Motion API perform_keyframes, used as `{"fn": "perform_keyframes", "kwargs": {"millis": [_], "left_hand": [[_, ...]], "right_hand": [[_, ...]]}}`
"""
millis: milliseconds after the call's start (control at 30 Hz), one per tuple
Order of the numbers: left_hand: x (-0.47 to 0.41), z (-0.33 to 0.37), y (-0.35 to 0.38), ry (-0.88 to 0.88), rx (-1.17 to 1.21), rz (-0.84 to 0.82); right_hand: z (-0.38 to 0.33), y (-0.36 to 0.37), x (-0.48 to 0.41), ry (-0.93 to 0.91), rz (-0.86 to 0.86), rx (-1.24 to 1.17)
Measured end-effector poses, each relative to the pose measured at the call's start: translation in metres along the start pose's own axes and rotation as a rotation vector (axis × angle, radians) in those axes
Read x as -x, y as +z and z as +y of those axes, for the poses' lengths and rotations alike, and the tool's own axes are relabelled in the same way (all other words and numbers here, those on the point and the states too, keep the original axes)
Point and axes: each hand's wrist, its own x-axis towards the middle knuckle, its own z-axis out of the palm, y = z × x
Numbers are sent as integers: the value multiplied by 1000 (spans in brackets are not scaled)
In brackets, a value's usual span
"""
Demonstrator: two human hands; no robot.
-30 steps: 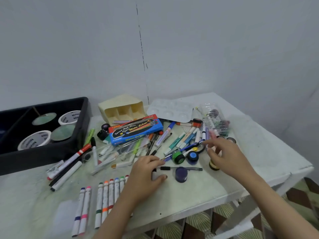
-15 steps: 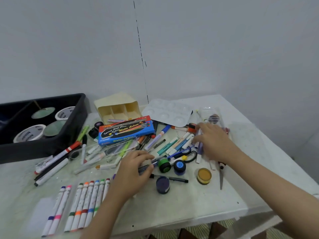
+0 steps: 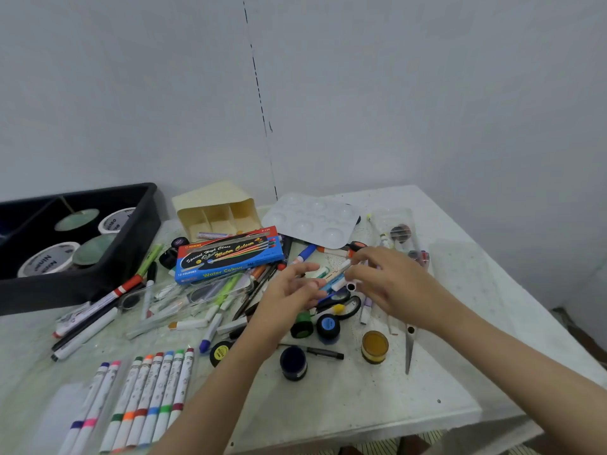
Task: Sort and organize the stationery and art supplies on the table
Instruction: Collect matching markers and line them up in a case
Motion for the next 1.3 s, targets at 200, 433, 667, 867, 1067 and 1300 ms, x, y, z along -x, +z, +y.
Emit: {"fn": "perform_keyframes", "kwargs": {"millis": [200, 433, 667, 867, 1067, 1300], "left_hand": [[-14, 4, 9, -179, 322, -139], [-19, 0, 6, -133, 291, 55], [-18, -4, 5, -72, 146, 118], [-18, -6, -2, -52, 158, 148], [-19, -8, -7, -57, 151, 158], [-18, -11, -11, -65, 149, 158]], "right_hand": [[-30, -5, 0, 41, -60, -158], [-8, 12, 6, 430, 38, 47], [18, 7, 1, 943, -269, 253], [36, -10, -9, 865, -52, 19], [59, -24, -33, 582, -248, -83], [74, -11, -40, 521, -435, 23]]}}
